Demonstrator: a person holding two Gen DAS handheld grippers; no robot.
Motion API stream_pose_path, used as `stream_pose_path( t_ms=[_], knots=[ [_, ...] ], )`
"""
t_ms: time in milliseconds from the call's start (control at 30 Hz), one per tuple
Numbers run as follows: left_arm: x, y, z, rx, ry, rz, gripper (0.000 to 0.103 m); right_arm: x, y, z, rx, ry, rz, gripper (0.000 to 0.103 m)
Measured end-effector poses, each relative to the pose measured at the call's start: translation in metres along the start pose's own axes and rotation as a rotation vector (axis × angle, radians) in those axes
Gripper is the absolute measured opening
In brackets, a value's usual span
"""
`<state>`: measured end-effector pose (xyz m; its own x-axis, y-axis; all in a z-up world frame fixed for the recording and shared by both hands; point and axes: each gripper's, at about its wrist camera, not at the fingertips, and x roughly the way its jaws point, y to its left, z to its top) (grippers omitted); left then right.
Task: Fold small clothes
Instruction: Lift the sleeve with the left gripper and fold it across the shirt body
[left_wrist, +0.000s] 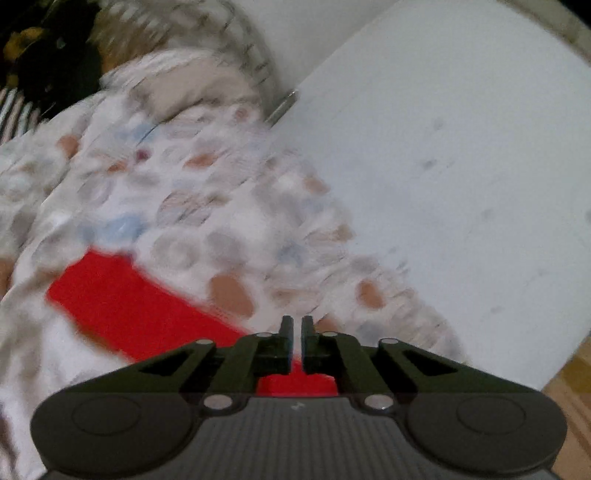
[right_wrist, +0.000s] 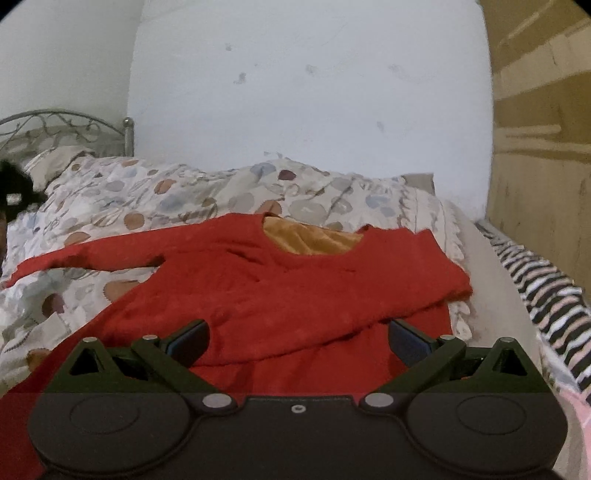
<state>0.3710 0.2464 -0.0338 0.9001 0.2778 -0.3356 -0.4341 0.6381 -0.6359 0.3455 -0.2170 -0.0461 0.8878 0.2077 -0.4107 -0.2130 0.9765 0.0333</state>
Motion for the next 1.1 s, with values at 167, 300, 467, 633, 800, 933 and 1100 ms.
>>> stream_pose_path(
  t_ms=[167, 300, 467, 633, 800, 933, 1100],
  knots=[
    [0.002, 0.041, 0.006, -0.204, 0.051, 0.112, 0.065, 0.005, 0.001, 0.003, 0.018, 0.011, 0.025, 0.103],
    [0.009, 0.085, 0.011, -0.402, 0.109, 0.158, 0.067, 0.004, 0.005, 0.012, 0.022, -0.010, 0.053, 0.103],
    [0.022, 0.124, 0.008, -0.577, 0.082, 0.198, 0.067, 0.009, 0.017, 0.019, 0.021, -0.020, 0.087, 0.103],
    [0.023, 0.133, 0.009, -0.600, 0.029, 0.176, 0.028, 0.013, 0.027, 0.018, -0.007, -0.009, 0.089, 0.103],
    [0.018, 0.117, 0.011, -0.509, -0.059, 0.123, 0.006, 0.014, 0.031, 0.014, -0.020, 0.006, 0.081, 0.103],
    [0.014, 0.097, 0.017, -0.388, -0.101, 0.088, 0.005, 0.014, 0.031, 0.013, -0.023, 0.008, 0.082, 0.103],
    [0.004, 0.058, 0.025, -0.239, -0.148, -0.040, 0.004, 0.011, 0.029, 0.013, -0.010, -0.002, 0.080, 0.103]
  ],
)
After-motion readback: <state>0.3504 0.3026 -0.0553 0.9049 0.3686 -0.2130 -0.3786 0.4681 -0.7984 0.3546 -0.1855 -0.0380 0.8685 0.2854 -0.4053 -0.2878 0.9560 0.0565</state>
